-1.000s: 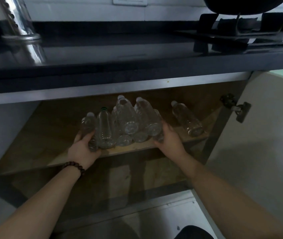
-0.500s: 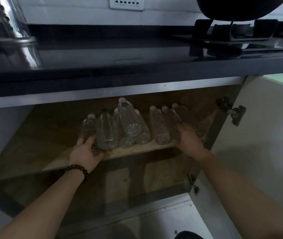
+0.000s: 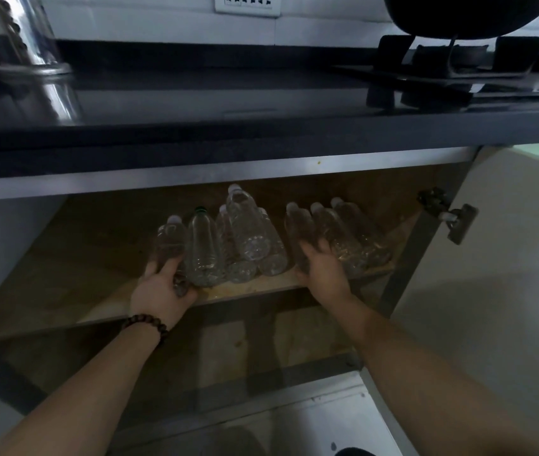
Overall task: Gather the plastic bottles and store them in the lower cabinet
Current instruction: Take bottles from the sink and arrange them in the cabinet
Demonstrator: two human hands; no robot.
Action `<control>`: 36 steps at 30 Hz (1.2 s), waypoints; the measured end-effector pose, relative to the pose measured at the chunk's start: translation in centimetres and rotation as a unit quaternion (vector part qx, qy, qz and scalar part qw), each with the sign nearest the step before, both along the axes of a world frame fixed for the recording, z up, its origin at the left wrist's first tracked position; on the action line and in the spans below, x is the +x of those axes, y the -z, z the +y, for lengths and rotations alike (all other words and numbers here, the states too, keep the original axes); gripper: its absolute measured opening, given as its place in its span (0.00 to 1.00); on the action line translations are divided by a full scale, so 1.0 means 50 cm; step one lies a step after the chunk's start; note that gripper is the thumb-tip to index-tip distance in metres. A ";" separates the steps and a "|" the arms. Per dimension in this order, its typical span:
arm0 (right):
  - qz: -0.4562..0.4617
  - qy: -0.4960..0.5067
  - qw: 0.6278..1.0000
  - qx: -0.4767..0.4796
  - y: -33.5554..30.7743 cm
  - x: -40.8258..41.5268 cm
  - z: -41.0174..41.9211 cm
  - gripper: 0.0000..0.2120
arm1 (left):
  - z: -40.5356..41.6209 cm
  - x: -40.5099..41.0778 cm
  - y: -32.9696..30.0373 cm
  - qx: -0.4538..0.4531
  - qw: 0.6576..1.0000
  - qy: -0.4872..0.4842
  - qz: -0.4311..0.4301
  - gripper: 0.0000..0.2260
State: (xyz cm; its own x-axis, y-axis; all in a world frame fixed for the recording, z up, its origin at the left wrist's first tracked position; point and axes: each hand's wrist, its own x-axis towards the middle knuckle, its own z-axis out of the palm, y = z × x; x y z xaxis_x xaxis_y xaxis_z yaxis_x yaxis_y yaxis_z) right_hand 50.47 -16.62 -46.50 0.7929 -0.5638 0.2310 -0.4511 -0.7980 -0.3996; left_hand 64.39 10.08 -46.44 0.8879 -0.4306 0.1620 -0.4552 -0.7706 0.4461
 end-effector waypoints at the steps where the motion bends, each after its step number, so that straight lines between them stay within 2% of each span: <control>1: -0.024 0.000 1.000 -0.001 -0.003 -0.005 -0.003 0.29 | -0.001 -0.001 0.000 0.000 1.000 -0.003 -0.001 0.33; 5: -0.126 -0.033 0.991 0.000 -0.025 -0.035 -0.022 0.29 | -0.002 0.001 0.002 0.009 1.000 -0.002 -0.001 0.33; 11: -0.178 -0.020 0.984 -0.012 -0.068 -0.084 -0.096 0.32 | -0.002 0.001 0.005 0.012 1.000 -0.007 -0.007 0.33; 14: -0.155 0.012 0.988 0.002 -0.075 -0.108 -0.132 0.28 | -0.001 0.005 0.009 0.007 1.000 -0.006 -0.007 0.33; 16: -0.120 0.021 0.992 -0.023 -0.074 -0.121 -0.146 0.27 | -0.001 0.007 0.011 0.006 1.000 -0.003 -0.007 0.33; 19: -0.048 0.042 0.991 -0.120 -0.082 -0.126 -0.148 0.28 | -0.001 0.008 0.009 0.005 1.000 -0.004 -0.012 0.34; 21: -0.068 0.055 0.978 -0.187 -0.081 -0.128 -0.126 0.28 | -0.002 0.006 0.008 0.001 1.000 -0.005 -0.014 0.33; 23: -0.086 0.027 0.958 -0.273 -0.062 -0.130 -0.095 0.30 | -0.001 0.006 0.009 0.001 1.000 -0.001 -0.015 0.33; 25: -0.028 0.008 0.950 -0.312 -0.032 -0.130 -0.077 0.33 | 0.000 0.007 0.008 0.004 1.000 0.003 -0.012 0.33; 28: 0.064 0.049 0.954 -0.288 0.000 -0.125 -0.089 0.33 | 0.001 0.008 0.008 0.007 1.000 0.005 -0.011 0.33; 36: 0.046 0.066 0.957 -0.278 0.005 -0.105 -0.101 0.27 | 0.003 0.010 0.012 0.004 1.000 0.000 -0.012 0.33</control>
